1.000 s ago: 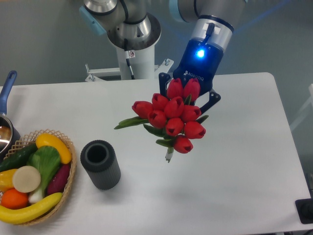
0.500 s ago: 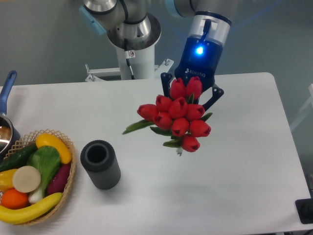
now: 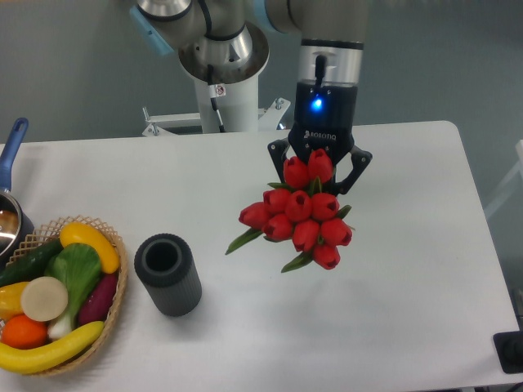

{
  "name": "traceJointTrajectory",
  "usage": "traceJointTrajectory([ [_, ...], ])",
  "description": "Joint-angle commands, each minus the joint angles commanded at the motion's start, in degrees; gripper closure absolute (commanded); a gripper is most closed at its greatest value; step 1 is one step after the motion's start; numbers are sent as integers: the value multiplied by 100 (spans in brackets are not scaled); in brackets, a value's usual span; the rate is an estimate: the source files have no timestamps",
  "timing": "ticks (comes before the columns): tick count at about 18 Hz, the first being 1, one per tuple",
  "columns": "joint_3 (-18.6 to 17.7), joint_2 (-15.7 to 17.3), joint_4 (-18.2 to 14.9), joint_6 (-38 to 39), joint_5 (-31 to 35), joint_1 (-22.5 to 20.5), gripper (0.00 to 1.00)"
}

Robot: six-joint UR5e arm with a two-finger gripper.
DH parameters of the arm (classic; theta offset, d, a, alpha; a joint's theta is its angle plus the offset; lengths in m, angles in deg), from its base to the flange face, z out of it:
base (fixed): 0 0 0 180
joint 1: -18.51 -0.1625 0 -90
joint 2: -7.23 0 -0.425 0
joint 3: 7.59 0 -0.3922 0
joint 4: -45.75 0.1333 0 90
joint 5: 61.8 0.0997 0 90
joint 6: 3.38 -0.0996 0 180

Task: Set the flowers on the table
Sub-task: 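Lower the held tulips down onto the table surface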

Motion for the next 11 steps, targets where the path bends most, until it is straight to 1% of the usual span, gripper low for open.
traceJointTrajectory([
  [2, -123, -88, -53, -169, 387, 106, 66],
  [5, -211, -351, -193, -344, 1134, 281, 66],
  [8, -203, -728, -211, -424, 1951, 440, 66],
  [11, -185, -1159, -194, -696, 2777, 659, 66],
])
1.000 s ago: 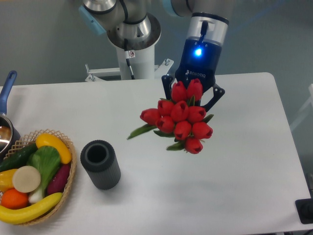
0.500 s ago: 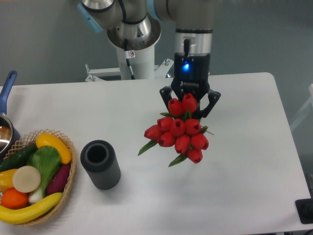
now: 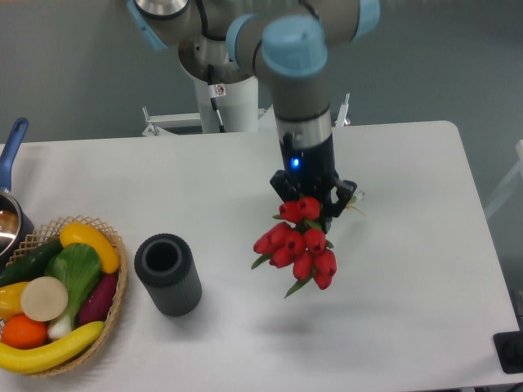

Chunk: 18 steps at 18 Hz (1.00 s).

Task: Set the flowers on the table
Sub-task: 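Lower the held tulips down onto the table surface, then open the gripper to release the tulip stems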

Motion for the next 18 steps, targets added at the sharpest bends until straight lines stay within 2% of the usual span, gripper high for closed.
traceJointTrajectory([
  [2, 44, -264, 18, -10, 274, 115, 66],
  [8, 263, -853, 53, -18, 380, 124, 66],
  [11, 316, -1029, 62, -18, 416, 124, 65],
  [13, 325, -1073, 70, -18, 407, 133, 60],
  [14, 360, -1108, 70, -18, 407, 133, 50],
  [15, 421, -1126, 79, -18, 398, 133, 34],
  [17, 527, -1144, 79, -53, 389, 124, 10],
  [18, 554, -1144, 79, -80, 389, 124, 5],
])
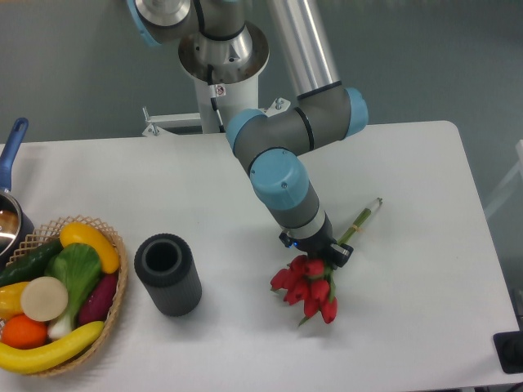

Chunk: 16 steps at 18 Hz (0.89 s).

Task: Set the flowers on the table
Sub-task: 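Open the gripper to release the tulip stems, then lift the open gripper up away from the tulips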

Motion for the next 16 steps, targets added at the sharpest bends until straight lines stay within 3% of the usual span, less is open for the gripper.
traceJointTrajectory([
  [1, 9, 9, 0, -18, 0, -9, 0],
  [4, 18, 79, 44, -9, 0, -9, 0],
  [6, 35, 193, 263, 43, -17, 0, 0],
  [10, 124, 833, 133, -9, -9, -26, 0],
  [12, 150, 1054, -192, -105, -26, -61, 0],
  [13, 184, 1333, -524, -532, -61, -105, 0],
  [16, 325, 1686, -1412, -1878, -543, -394, 0],
])
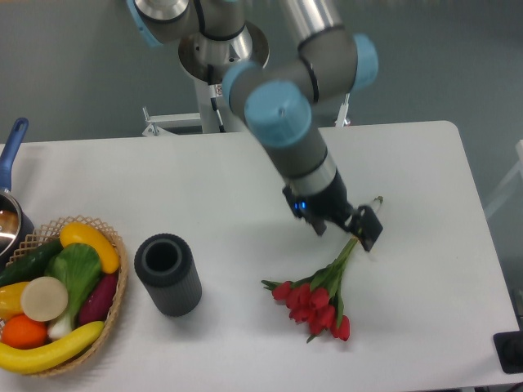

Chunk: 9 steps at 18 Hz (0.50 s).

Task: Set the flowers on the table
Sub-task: 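Lift the open gripper up away from the tulips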

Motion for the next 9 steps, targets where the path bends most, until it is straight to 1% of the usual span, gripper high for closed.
traceJointTrajectory([
  [1, 0, 123, -247, -221, -89, -149, 0],
  [3, -26, 369, -547, -556, -317, -343, 0],
  [5, -96, 536, -697, -907, -659, -642, 0],
  [7, -219, 721, -759, -1215, -976, -923, 0],
  [9, -359, 862, -890, -1601, -1161, -1152, 0],
])
